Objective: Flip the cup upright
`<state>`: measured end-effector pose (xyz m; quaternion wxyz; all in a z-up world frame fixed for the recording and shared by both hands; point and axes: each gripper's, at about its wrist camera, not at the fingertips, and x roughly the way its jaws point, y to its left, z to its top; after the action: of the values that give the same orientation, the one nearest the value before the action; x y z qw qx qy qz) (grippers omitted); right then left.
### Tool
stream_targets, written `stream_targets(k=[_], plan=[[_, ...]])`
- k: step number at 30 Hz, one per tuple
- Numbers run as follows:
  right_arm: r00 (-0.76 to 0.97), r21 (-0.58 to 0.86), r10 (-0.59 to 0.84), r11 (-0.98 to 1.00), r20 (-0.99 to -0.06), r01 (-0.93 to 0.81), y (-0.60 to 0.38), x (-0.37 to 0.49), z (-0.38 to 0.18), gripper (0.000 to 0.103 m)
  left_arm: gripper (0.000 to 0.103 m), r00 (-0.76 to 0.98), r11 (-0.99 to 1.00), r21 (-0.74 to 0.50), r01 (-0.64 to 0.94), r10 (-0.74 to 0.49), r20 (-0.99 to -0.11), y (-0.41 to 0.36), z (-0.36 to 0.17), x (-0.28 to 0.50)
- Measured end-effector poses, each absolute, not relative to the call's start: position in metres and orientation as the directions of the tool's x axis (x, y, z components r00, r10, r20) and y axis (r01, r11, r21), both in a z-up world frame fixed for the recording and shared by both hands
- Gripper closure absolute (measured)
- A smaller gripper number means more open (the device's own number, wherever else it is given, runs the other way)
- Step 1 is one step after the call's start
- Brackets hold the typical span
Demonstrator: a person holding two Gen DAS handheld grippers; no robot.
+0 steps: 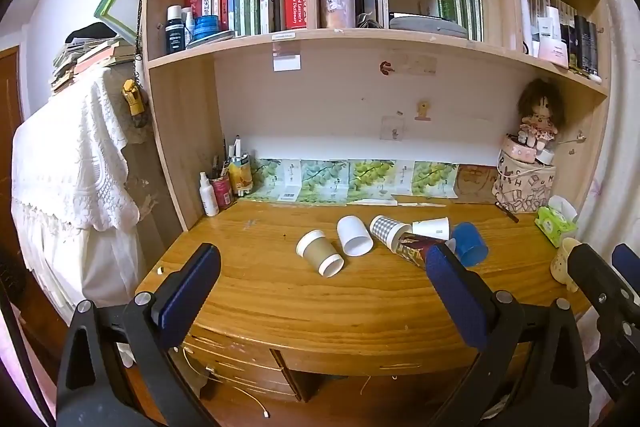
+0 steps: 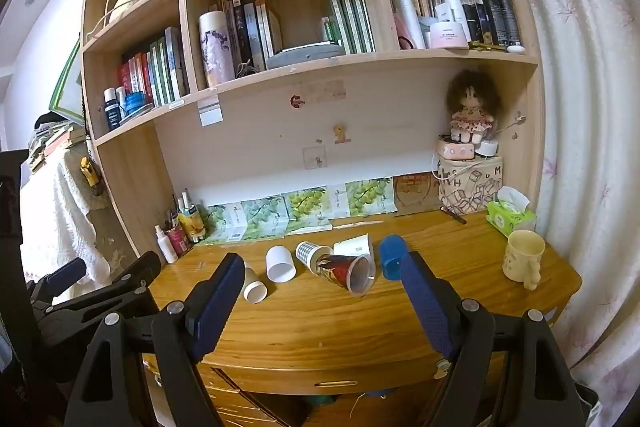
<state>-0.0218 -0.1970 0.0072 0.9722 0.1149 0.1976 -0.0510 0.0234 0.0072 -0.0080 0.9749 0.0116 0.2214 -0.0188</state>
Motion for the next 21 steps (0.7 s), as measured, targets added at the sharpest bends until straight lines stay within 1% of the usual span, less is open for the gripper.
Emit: stream_targets(k=[15, 21], plan=[[0.905, 0.184, -0.119, 0.960, -0.409, 0.210, -0.154, -0.015, 0.009, 0.022, 0.001, 0.891, 0.991, -0.033, 0.132, -0.133, -0.434, 0.048, -0.008, 0.037], [0.898, 0.177, -0.134, 0.958, -0.420, 0.225, -0.139, -0.017, 0.010, 0.022, 0.001, 0.880, 0.989, -0.040, 0.140, -0.143, -0.453, 0.062, -0.010, 0.041]])
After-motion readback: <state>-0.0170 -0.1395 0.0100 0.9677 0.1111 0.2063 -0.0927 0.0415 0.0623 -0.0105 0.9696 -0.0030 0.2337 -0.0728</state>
